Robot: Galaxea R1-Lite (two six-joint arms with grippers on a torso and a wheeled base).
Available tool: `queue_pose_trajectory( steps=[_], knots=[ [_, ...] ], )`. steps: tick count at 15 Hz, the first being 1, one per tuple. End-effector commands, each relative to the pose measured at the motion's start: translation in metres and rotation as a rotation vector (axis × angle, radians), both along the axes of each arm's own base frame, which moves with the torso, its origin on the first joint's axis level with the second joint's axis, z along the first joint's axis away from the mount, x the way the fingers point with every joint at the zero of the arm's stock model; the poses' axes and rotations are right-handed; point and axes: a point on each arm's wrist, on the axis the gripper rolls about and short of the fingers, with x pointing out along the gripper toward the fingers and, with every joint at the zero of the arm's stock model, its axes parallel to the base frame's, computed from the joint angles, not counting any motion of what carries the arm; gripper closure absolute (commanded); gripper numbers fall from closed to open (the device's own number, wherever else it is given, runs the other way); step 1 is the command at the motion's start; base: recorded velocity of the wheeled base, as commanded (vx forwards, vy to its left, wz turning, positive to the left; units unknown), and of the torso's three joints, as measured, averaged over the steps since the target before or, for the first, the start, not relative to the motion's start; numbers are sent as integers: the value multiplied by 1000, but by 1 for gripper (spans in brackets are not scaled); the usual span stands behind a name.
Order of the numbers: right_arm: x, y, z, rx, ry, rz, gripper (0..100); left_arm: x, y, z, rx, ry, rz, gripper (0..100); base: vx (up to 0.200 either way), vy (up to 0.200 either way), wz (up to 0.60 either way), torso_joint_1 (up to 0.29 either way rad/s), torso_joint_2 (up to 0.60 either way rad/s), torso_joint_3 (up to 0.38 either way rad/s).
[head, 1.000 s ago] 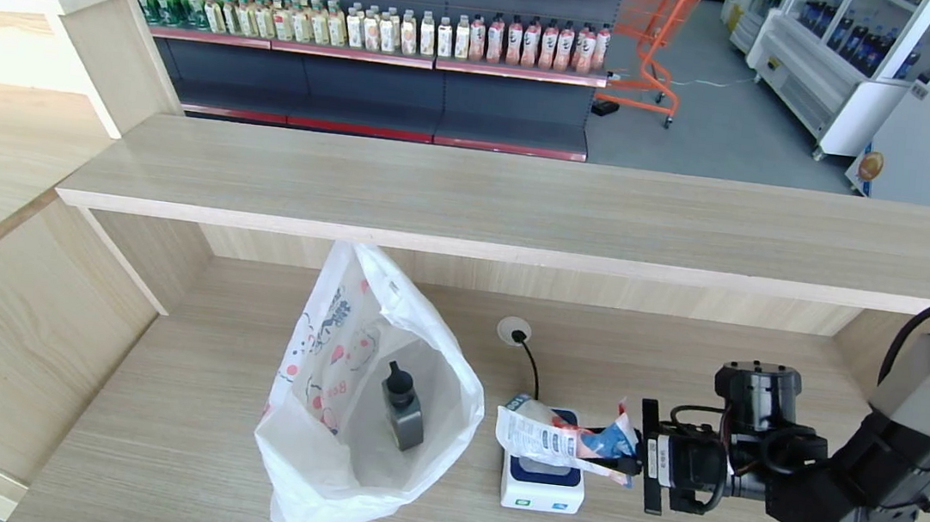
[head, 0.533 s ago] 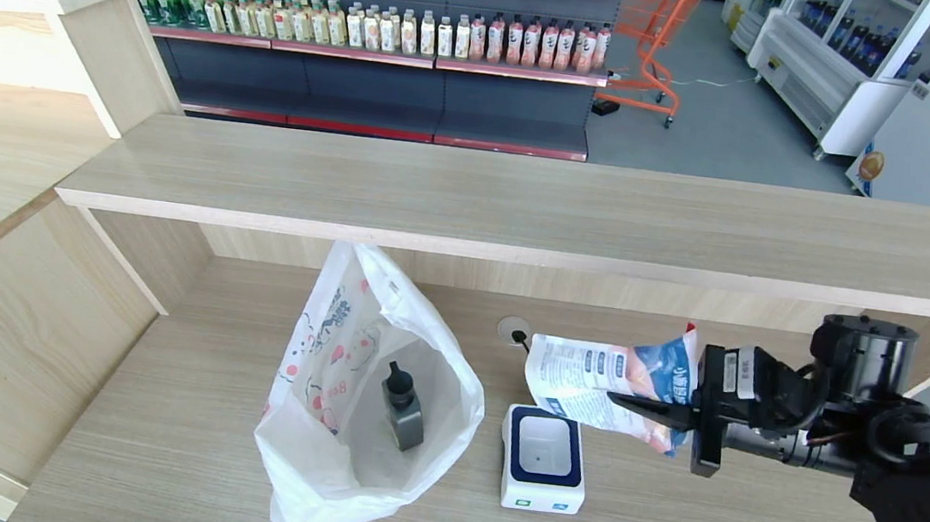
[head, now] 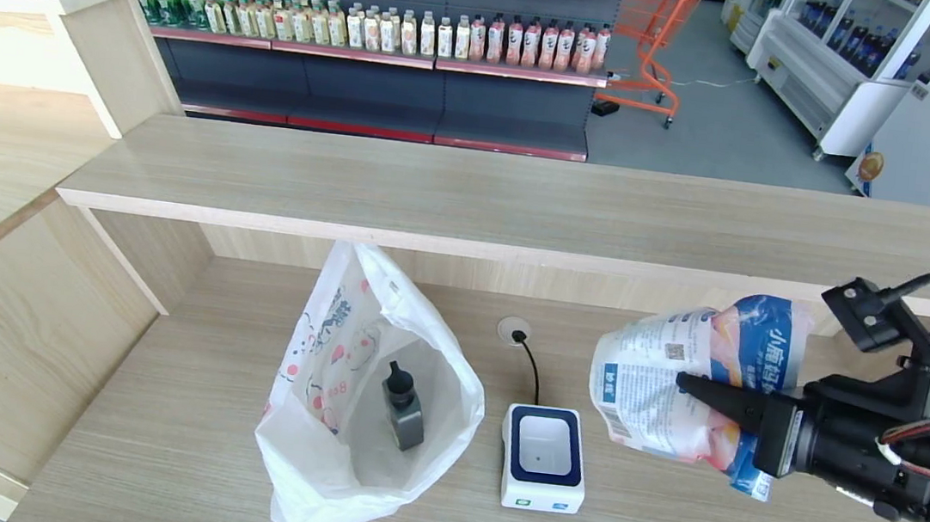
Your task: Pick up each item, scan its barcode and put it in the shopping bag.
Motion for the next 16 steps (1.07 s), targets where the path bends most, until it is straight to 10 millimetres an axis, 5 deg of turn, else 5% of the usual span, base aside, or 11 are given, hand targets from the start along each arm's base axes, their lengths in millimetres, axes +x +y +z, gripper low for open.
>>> queue_pose_trajectory(
  steps=[1, 7, 12, 16],
  knots=[
    [-25, -3, 29, 91, -40, 13, 100, 0, 0, 0, -1, 0, 1, 0, 0, 0, 0, 0, 0, 0],
    [-34, -8, 33, 91, -42, 10, 100, 0, 0, 0, -1, 0, -1, 0, 0, 0, 0, 0, 0, 0],
    [-41, -12, 33, 85, -29, 5, 100, 0, 0, 0, 4, 0, 2, 0, -200, 0, 0, 5, 3, 0],
    [-51, -17, 33, 74, -7, 4, 100, 0, 0, 0, 4, 0, 1, 0, 0, 50, 0, -1, -1, 3]
  ],
)
